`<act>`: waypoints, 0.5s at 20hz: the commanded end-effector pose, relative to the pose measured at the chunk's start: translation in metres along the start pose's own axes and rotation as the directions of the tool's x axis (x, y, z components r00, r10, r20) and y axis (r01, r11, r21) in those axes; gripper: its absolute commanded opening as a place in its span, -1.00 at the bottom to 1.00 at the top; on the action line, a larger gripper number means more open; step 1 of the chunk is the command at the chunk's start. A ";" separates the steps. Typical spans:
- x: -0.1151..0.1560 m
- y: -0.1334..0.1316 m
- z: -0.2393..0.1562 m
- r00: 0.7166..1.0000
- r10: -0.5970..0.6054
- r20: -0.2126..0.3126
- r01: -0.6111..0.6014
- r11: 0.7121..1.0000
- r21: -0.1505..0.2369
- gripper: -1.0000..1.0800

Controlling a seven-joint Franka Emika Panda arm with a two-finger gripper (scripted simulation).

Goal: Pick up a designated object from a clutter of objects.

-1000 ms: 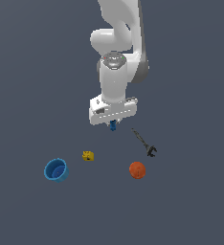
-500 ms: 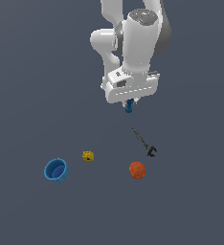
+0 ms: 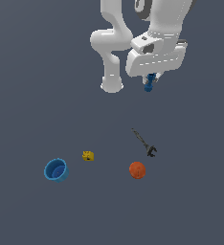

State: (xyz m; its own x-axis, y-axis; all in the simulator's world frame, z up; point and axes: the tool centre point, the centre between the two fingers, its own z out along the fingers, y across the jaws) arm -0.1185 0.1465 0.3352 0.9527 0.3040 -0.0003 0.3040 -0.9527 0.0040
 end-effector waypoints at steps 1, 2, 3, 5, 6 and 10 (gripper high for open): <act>-0.003 -0.018 -0.021 1.000 0.000 0.001 0.000 1.000 0.001 -1.00; -0.003 -0.024 -0.028 1.000 0.000 0.001 0.000 1.000 0.001 -1.00; -0.004 -0.030 -0.035 1.000 0.000 0.001 0.000 1.000 0.001 -1.00; -0.004 -0.041 -0.047 1.000 0.000 0.001 0.000 1.000 0.002 -1.00; -0.005 -0.046 -0.053 1.000 0.000 0.000 0.000 1.000 0.002 -1.00; -0.005 -0.062 -0.071 1.000 0.001 0.000 -0.001 1.000 0.003 -1.00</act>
State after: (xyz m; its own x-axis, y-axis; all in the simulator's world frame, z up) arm -0.1398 0.1988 0.3996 0.9526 0.3042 0.0004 0.3042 -0.9526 0.0014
